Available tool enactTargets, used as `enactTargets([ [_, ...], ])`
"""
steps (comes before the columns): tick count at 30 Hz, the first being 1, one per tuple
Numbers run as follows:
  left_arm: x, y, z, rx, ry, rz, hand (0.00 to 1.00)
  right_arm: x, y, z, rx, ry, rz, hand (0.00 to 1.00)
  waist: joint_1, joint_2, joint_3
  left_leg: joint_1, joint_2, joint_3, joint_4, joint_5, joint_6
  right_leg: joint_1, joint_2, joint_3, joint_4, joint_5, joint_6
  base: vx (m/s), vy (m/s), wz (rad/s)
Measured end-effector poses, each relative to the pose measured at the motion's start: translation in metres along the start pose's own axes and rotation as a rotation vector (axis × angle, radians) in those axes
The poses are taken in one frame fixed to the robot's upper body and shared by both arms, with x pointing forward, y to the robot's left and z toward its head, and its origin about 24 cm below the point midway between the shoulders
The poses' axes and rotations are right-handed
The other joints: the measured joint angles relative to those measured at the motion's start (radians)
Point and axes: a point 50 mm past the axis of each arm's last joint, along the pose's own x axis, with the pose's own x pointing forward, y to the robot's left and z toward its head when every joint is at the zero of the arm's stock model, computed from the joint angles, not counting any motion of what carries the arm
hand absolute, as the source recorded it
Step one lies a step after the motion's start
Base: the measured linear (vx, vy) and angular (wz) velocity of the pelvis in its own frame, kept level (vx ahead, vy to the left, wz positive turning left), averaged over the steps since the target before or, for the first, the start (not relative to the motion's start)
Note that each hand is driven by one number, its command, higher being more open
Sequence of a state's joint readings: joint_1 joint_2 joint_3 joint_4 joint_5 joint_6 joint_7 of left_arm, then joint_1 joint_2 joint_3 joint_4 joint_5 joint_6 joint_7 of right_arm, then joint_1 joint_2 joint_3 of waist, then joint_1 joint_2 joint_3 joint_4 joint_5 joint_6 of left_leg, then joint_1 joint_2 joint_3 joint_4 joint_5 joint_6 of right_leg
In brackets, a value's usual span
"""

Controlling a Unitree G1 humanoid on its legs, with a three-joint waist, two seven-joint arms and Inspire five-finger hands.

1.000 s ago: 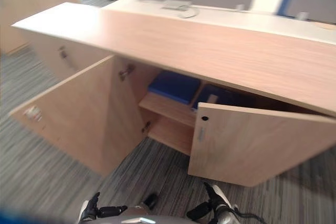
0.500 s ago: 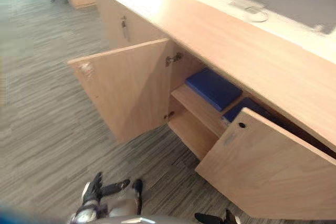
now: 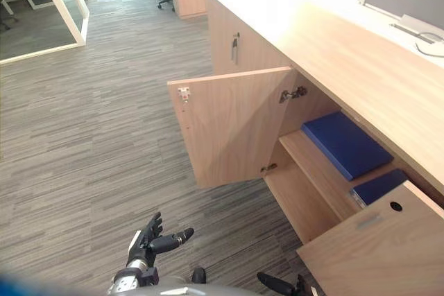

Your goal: Walk over to the cabinet, pick up the folder, carry it to the office cabinet, place the folder inside the office cabinet, then close the office cabinet door

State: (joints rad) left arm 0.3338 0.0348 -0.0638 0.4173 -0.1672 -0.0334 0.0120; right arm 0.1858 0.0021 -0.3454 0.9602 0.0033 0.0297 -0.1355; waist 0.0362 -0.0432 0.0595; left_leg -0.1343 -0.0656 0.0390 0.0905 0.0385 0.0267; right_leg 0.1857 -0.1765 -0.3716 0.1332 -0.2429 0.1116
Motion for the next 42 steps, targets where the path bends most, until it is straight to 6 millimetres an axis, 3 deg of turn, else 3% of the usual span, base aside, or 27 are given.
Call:
enactTargets([
  [3,0.001,-0.015,-0.001,0.021,0.004,-0.074,1.0,0.001,-0.001,-0.001,0.011,0.019,-0.006,1.0,-0.028,0.01,-0.001,0.116,0.025,0.013,-0.186,0.091,-0.015,0.015,0.025,0.036,0.0,0.015,-0.009,-0.01,-0.112,-0.28],
  [10,0.021,-0.016,0.014,0.045,-0.003,-0.057,1.0,0.002,-0.008,-0.01,-0.006,0.067,-0.021,1.0,-0.071,0.027,0.001,0.134,0.056,0.097,-0.187,0.08,-0.036,0.01,0.043,0.129,-0.044,0.031,-0.016,-0.05,-0.014,-0.4],
  [13,0.025,0.002,0.021,0.026,-0.016,0.034,1.0,0.002,-0.015,-0.016,-0.035,0.096,-0.031,1.0,-0.098,0.035,0.004,0.141,0.062,0.127,-0.187,0.076,-0.041,0.006,0.045,0.163,-0.058,0.028,-0.023,-0.04,0.01,-0.35],
  [15,0.027,0.019,0.026,-0.006,-0.025,0.111,1.0,0.001,-0.017,-0.02,-0.038,0.109,-0.032,1.0,-0.098,0.036,0.003,0.149,0.067,0.154,-0.187,0.068,-0.045,-0.001,0.046,0.196,-0.059,0.028,-0.025,0.0,0.013,-0.43],
  [18,0.028,0.057,0.038,-0.05,-0.054,0.266,1.0,0.001,-0.017,-0.019,-0.049,0.108,-0.022,1.0,-0.098,0.03,-0.005,0.156,0.07,0.193,-0.187,0.052,-0.049,-0.01,0.046,0.236,-0.065,0.03,-0.027,0.05,0.017,-0.38],
  [21,0.021,0.111,0.048,-0.096,-0.06,0.456,1.0,0.001,-0.013,-0.022,-0.048,0.126,0.002,1.0,-0.095,0.009,-0.023,0.176,0.073,0.236,-0.185,0.032,-0.049,-0.01,0.053,0.277,-0.068,0.046,-0.023,0.11,0.012,-0.36],
  [22,0.019,0.119,0.048,-0.107,-0.06,0.483,1.0,0.001,-0.013,-0.022,-0.047,0.128,0.005,1.0,-0.095,0.009,-0.024,0.182,0.078,0.245,-0.185,0.029,-0.05,-0.009,0.056,0.285,-0.068,0.052,-0.023,0.1,0.023,-0.43],
  [24,0.012,0.143,0.049,-0.129,-0.052,0.559,1.0,0.002,-0.013,-0.023,-0.046,0.133,0.013,1.0,-0.094,0.014,-0.028,0.195,0.094,0.258,-0.181,0.026,-0.052,-0.009,0.07,0.305,-0.068,0.079,-0.032,0.07,0.01,-0.29],
  [27,0.006,0.162,0.05,-0.144,-0.04,0.621,1.0,0.002,-0.017,-0.024,-0.019,0.143,0.007,1.0,-0.091,0.034,-0.033,0.206,0.123,0.265,-0.18,0.026,-0.052,-0.008,0.098,0.324,-0.068,0.121,-0.059,0.03,-0.025,-0.13],
  [30,0.002,0.17,0.043,-0.175,-0.014,0.657,1.0,0.002,-0.021,-0.024,-0.018,0.143,0.0,1.0,-0.087,0.05,-0.039,0.221,0.145,0.278,-0.18,0.026,-0.052,-0.006,0.115,0.34,-0.066,0.147,-0.083,-0.02,-0.033,-0.18],
  [36,0.002,0.17,0.034,-0.222,0.034,0.661,1.0,0.003,-0.027,-0.022,-0.023,0.138,-0.01,1.0,-0.085,0.081,-0.045,0.23,0.161,0.28,-0.18,0.026,-0.055,-0.01,0.127,0.362,-0.056,0.149,-0.084,-0.07,-0.044,-0.11],
  [42,0.005,0.188,0.066,-0.151,-0.03,0.69,1.0,0.002,-0.034,-0.025,-0.032,0.137,-0.021,1.0,-0.059,0.109,-0.053,0.226,0.181,0.28,-0.181,0.027,-0.081,-0.032,0.143,0.389,-0.05,0.148,-0.084,-0.15,-0.041,-0.15],
])
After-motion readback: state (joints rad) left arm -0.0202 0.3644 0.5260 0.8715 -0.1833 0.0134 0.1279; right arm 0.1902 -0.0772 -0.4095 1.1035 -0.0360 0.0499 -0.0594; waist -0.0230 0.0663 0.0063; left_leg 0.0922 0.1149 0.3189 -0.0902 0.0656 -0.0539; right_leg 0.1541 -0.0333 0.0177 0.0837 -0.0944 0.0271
